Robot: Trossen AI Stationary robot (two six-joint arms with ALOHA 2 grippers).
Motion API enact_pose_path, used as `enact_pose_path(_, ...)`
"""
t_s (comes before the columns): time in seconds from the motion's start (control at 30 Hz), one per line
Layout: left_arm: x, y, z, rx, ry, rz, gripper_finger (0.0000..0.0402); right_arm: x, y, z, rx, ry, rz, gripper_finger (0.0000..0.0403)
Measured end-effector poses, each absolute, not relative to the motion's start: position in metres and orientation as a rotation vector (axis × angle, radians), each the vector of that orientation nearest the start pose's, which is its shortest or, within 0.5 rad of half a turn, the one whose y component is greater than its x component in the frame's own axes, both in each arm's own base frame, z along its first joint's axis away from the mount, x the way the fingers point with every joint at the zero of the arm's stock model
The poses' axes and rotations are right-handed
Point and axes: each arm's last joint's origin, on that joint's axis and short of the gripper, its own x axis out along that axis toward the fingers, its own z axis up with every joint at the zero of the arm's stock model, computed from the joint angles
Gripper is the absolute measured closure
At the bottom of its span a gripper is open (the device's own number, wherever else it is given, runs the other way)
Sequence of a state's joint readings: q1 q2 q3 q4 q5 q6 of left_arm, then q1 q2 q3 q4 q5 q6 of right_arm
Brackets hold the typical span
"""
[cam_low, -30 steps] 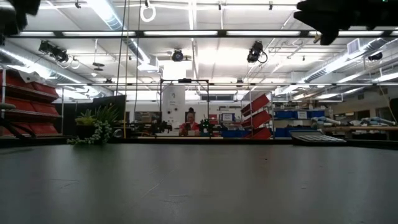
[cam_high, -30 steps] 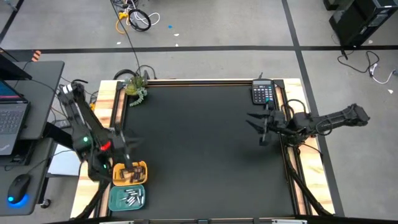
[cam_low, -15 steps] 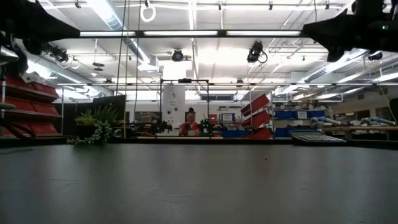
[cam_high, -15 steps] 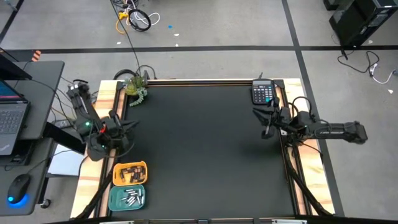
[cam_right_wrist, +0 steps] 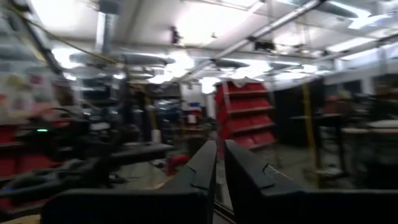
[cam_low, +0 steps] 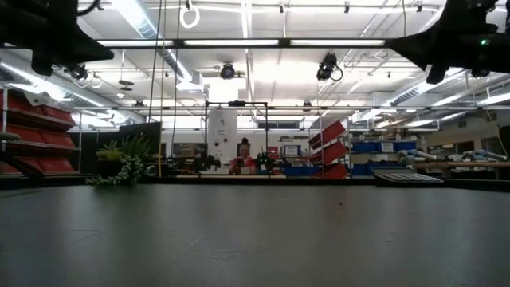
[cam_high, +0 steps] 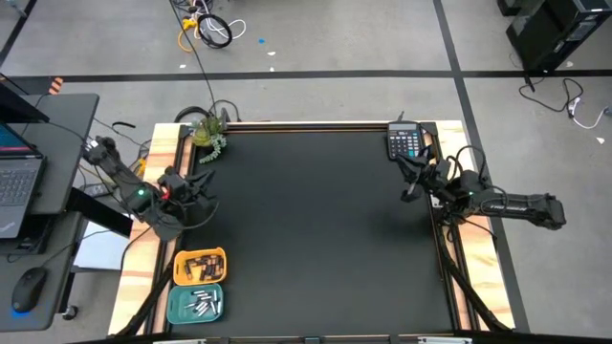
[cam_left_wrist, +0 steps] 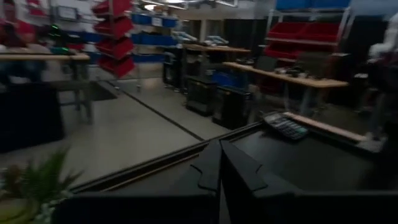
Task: Sort batteries
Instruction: Return to Home Position
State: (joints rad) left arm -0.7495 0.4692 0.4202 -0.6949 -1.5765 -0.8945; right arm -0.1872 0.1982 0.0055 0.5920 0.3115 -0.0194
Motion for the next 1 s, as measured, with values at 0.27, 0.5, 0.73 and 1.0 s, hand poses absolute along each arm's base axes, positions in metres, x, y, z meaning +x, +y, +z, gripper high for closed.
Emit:
enact_pose_path(0.27,0.092,-0.029,0.219,-0.063,-0.035,0.963,0.0383,0.096,-0.034,0.196,0.029,-0.312,-0.717,0.0362)
enact_pose_path(0.5,0.101,-0.019,0.215,-0.012,-0.007,1.102,0.0383,0.096,-0.036,0.196,0.02,-0.301,-0.758,0.036)
enact_pose_path(0.73,0.105,-0.008,0.208,0.099,0.068,1.218,0.0383,0.096,-0.036,0.196,-0.067,-0.266,-0.772,0.0362)
enact_pose_path(1.0,0.107,-0.015,0.203,0.111,0.075,1.163,0.0383,0.096,-0.036,0.196,-0.065,-0.267,-0.771,0.0361)
